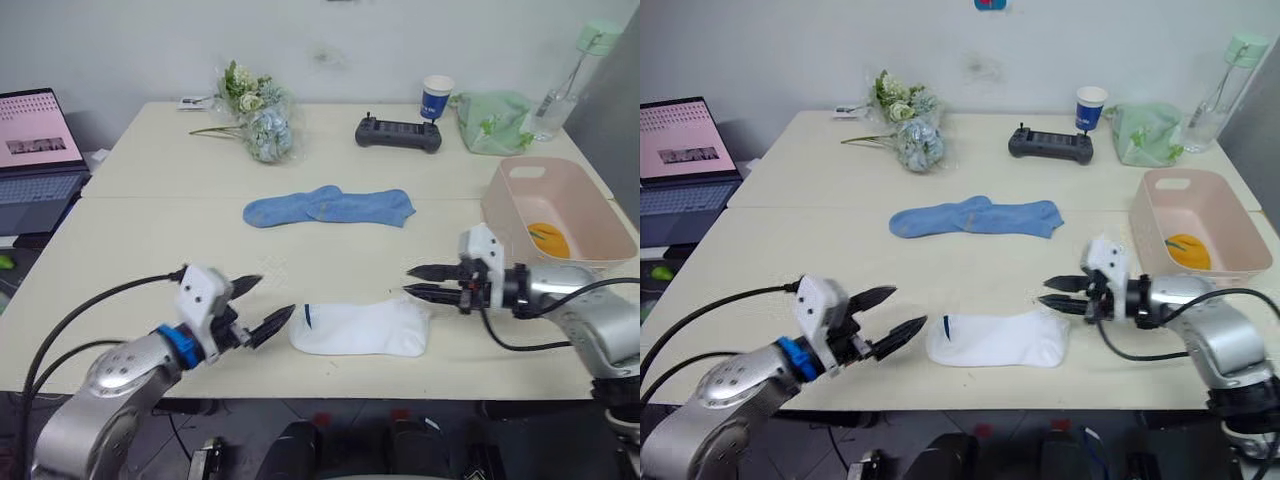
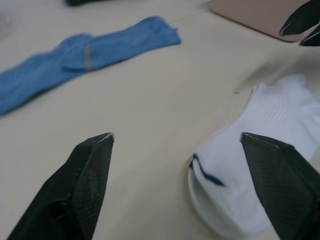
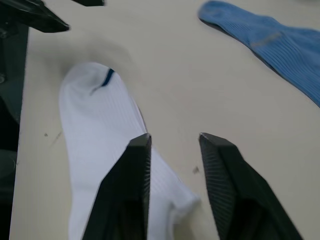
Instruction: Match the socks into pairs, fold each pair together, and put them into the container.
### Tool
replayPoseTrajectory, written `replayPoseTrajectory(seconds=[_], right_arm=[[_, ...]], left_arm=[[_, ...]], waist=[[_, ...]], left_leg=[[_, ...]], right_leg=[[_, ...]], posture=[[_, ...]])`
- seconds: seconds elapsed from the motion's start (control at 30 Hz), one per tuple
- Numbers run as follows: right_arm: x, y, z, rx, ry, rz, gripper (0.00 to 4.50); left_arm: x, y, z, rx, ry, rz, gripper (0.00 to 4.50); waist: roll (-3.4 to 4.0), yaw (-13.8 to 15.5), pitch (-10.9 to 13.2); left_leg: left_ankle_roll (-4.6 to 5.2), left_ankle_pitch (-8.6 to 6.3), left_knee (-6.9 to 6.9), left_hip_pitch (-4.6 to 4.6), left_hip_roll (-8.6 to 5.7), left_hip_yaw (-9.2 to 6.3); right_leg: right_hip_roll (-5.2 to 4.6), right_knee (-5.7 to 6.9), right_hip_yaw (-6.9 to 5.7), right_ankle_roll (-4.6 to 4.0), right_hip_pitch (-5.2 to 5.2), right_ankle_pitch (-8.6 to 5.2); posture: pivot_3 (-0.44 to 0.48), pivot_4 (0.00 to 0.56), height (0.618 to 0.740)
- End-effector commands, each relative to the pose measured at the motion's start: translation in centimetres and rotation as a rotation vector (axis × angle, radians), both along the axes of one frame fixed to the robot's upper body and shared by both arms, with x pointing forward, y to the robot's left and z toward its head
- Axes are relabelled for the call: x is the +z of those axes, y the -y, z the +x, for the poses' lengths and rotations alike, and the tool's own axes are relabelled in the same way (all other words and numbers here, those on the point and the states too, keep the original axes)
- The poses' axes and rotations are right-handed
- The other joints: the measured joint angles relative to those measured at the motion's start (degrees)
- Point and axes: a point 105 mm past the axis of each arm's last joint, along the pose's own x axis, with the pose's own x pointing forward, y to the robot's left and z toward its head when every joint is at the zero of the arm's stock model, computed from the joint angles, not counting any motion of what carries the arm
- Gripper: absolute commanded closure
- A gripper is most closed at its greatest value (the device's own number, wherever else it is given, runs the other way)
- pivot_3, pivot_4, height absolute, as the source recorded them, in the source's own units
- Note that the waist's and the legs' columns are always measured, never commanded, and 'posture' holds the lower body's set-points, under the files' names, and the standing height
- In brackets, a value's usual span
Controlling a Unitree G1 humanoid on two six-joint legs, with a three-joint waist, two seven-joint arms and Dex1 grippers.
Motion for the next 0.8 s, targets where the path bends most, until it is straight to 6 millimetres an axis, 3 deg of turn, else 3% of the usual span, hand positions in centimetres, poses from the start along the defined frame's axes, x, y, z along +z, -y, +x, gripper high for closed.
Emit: replayPoseTrajectory(seconds=[0.03, 0.17, 0.3, 0.33, 0.43, 0.53, 0.63, 0.8], right_arm=[[-1.1, -1.4, -0.8, 0.050, 0.074, -0.048, 4.48], [-3.9, -1.2, -0.7, 0.021, 0.090, -0.116, 4.50], [-5.7, 0.1, -0.9, -0.005, 0.067, -0.169, 4.50], [-6.1, 0.5, -1.1, -0.011, 0.060, -0.181, 4.50], [-6.7, 1.7, -1.3, -0.035, 0.036, -0.207, 4.50], [-6.8, 2.6, -1.5, -0.047, 0.031, -0.221, 4.50], [-6.2, 3.8, -1.9, -0.057, 0.031, -0.232, 4.50], [-3.4, 2.9, -1.7, -0.050, 0.040, -0.112, 4.50]], left_arm=[[-0.5, 2.6, 0.6, -0.104, 0.049, 0.025, 1.60], [-3.6, 3.8, 0.7, -0.152, 0.011, 0.099, 2.97], [-6.6, 2.9, 0.3, -0.137, -0.049, 0.166, 4.33], [-7.3, 2.6, 0.2, -0.128, -0.063, 0.177, 4.48], [-8.8, 1.6, -0.1, -0.111, -0.115, 0.190, 4.48], [-9.0, 1.1, -0.3, -0.108, -0.122, 0.177, 4.48], [-8.0, 0.7, -0.5, -0.112, -0.101, 0.142, 4.48], [-5.6, 1.1, -0.8, -0.144, -0.056, 0.073, 4.48]], waist=[[0.00, 0.1, 0.0], [0.00, 0.2, 0.0], [0.01, -0.1, 0.0], [0.01, 0.0, 0.0], [0.02, 0.0, 0.0], [0.03, 0.0, 0.0], [0.03, 0.1, 0.0], [0.04, -0.2, 0.0]], left_leg=[[0.00, 0.00, 0.00, -0.01, -0.01, 0.00], [-0.01, 0.00, -0.02, 0.01, -0.01, 0.00], [-0.01, 0.01, -0.03, 0.01, 0.00, -0.02], [-0.01, 0.01, -0.02, 0.01, 0.00, -0.03], [-0.01, 0.00, -0.01, 0.04, 0.00, -0.07], [0.00, -0.01, -0.02, 0.16, 0.00, -0.07], [0.02, -0.02, -0.05, 0.30, 0.00, -0.07], [0.11, -0.07, -0.05, 0.30, 0.02, -0.09]], right_leg=[[0.00, -0.01, 0.00, 0.00, -0.01, 0.00], [0.00, 0.01, 0.04, 0.00, -0.06, 0.00], [0.01, 0.05, 0.05, 0.00, -0.10, 0.00], [0.01, 0.06, 0.04, 0.00, -0.10, 0.00], [0.01, 0.06, 0.01, 0.00, -0.05, 0.00], [0.00, 0.03, 0.02, 0.00, 0.09, 0.00], [0.01, 0.02, 0.01, 0.01, 0.23, 0.00], [0.01, 0.03, 0.01, 0.01, 0.22, -0.01]], posture=[[0.000, 0.150, 0.740], [0.000, 0.150, 0.740], [0.000, 0.150, 0.740], [0.000, 0.150, 0.740], [0.000, 0.150, 0.740], [0.000, 0.150, 0.740], [0.000, 0.150, 0.740], [0.000, 0.150, 0.740]])
